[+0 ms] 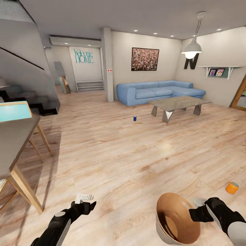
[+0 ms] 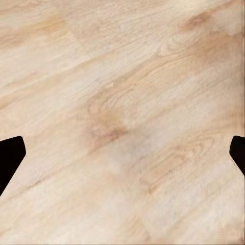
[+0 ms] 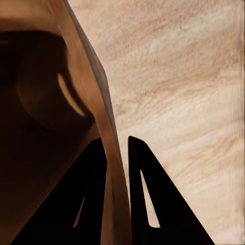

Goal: Put the three can of soda from the living room inside the tash can in the kitchen.

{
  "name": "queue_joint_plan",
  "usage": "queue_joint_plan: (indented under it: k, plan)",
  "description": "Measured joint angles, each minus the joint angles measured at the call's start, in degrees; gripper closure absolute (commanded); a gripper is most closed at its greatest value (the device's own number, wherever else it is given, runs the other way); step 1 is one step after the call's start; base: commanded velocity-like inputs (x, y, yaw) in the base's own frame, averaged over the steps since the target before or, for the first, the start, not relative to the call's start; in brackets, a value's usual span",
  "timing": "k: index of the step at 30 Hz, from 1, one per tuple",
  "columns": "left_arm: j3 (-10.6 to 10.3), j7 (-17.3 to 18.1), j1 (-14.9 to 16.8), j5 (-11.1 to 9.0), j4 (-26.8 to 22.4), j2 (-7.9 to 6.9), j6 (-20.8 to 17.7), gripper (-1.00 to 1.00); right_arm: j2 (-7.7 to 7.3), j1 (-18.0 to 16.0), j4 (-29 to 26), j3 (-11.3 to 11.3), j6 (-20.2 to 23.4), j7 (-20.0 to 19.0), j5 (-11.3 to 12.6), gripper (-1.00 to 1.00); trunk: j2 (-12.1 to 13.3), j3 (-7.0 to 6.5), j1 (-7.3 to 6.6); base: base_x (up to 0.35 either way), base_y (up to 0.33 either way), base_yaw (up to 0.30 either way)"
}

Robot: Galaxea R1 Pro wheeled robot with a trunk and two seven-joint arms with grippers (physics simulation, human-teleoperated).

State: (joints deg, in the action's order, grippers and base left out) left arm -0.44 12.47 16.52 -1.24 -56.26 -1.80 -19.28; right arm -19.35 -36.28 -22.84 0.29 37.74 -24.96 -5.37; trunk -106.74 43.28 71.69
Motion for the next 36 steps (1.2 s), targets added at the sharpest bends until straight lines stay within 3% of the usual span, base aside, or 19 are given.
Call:
queue_joint_plan:
  k: [16,19,23,36]
  plan:
    - [0.0,0.17,0.01,0.3,0.18,-0.08,-0.01,-1.0,-0.15,0.01,-0.01,-0.74,-0.04,0.1,-0.14,1.0,0.0,-0.01,0.0,0.034,-0.265,-0.01]
    - [0.14,1.01,0.0,0.27,0.18,-0.11,0.01,-1.0,-0.22,0.01,-0.02,-1.12,-0.06,0.09,-0.12,1.0,0.0,-0.01,0.0,0.152,0.046,-0.105]
    - [0.53,3.44,0.0,0.33,1.01,-0.13,-0.05,-1.0,-0.18,-0.02,-0.12,-5.23,-0.14,0.1,-0.15,1.0,0.0,-0.01,0.0,0.22,0.191,-0.078]
    - [0.62,3.88,0.01,0.34,2.45,-0.05,0.25,-1.0,0.11,0.01,-0.04,-6.02,-0.02,0.06,-0.38,1.0,0.0,-0.01,0.0,0.277,0.176,-0.008]
